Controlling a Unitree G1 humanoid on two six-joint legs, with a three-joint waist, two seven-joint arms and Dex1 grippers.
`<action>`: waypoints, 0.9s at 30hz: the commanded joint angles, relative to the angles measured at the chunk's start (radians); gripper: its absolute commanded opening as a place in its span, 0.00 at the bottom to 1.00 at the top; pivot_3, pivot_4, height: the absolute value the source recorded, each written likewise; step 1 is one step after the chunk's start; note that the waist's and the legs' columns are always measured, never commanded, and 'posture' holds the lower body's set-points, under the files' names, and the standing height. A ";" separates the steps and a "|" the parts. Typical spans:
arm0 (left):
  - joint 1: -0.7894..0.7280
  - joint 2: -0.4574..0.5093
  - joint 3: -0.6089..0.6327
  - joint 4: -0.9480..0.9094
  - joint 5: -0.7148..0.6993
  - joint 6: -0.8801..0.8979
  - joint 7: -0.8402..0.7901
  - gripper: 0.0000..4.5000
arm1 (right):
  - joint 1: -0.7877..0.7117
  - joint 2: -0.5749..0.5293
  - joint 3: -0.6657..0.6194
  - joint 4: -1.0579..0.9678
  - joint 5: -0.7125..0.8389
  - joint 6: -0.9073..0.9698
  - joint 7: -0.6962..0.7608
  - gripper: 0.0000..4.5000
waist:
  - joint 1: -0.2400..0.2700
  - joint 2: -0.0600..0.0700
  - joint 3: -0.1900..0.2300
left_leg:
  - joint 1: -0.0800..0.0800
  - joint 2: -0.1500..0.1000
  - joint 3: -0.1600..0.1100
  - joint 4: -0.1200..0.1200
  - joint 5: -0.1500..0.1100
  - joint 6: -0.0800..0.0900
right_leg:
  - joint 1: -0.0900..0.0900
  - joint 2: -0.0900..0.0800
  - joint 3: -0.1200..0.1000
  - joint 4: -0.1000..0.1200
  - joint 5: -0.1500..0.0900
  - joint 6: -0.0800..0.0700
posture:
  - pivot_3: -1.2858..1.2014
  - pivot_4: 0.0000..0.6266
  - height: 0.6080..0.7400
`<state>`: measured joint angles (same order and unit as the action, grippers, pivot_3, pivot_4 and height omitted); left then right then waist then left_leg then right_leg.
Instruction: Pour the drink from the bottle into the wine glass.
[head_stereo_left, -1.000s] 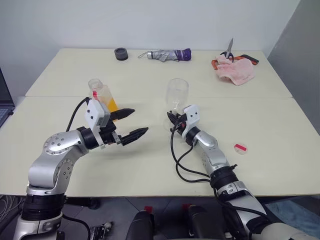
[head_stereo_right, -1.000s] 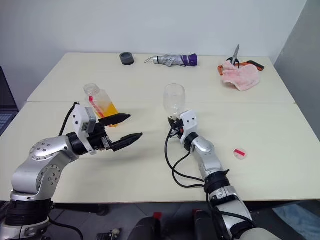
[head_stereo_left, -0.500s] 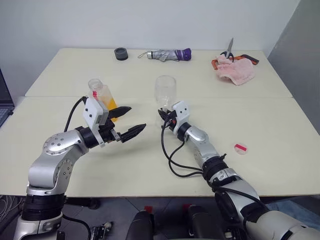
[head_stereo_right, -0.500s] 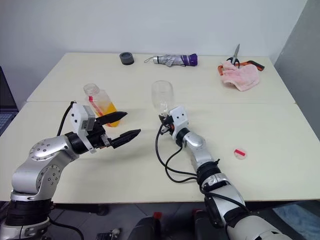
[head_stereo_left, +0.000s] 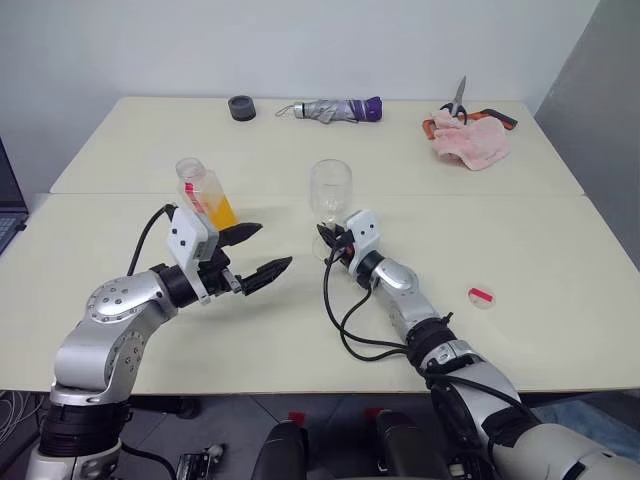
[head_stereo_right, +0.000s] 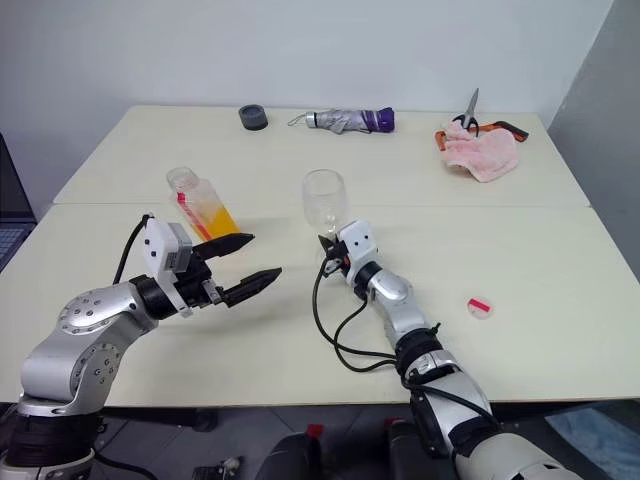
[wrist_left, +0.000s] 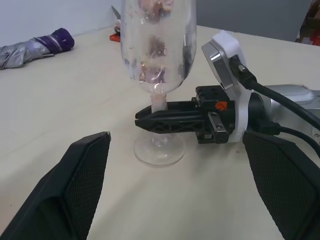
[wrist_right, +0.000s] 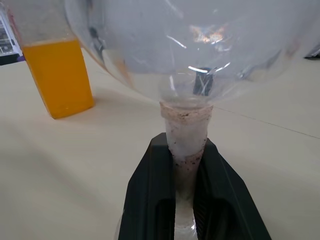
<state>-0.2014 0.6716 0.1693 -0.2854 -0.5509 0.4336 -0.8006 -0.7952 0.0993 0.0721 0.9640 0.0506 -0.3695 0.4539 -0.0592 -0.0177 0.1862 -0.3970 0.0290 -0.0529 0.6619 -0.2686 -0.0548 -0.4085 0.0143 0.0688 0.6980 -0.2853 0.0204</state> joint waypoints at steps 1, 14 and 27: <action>0.002 0.009 0.040 -0.043 -0.020 0.000 0.003 1.00 | 0.014 0.014 0.008 -0.015 -0.007 -0.028 0.015 0.03 | 0.000 0.000 0.000 | 0.000 0.000 0.000 0.000 0.000 0.000 | 0.000 0.000 0.000 0.000 0.000 0.000 | 0.52 0.24 1.00; -0.022 0.012 0.034 -0.035 -0.016 0.012 -0.010 1.00 | 0.024 0.020 0.009 -0.023 -0.009 -0.018 0.006 0.76 | 0.000 0.000 0.000 | 0.000 0.000 0.000 0.000 0.000 0.000 | 0.000 0.000 0.000 0.000 0.000 0.000 | 0.52 0.24 1.00; -0.034 -0.001 0.039 -0.024 -0.016 0.001 -0.018 1.00 | 0.044 -0.001 0.002 -0.066 0.002 -0.006 0.011 0.91 | 0.000 0.000 0.000 | 0.000 0.000 0.000 0.000 0.000 0.000 | 0.000 0.000 0.000 0.000 0.000 0.000 | 0.52 0.24 1.00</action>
<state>-0.2216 0.6711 0.1866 -0.2849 -0.5513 0.4504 -0.8182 -0.7551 0.0982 0.0781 0.9483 0.0498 -0.3685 0.4557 -0.0592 -0.0176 0.1862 -0.3968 0.0288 -0.0530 0.6619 -0.2686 -0.0548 -0.4083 0.0144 0.0687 0.6980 -0.2853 0.0204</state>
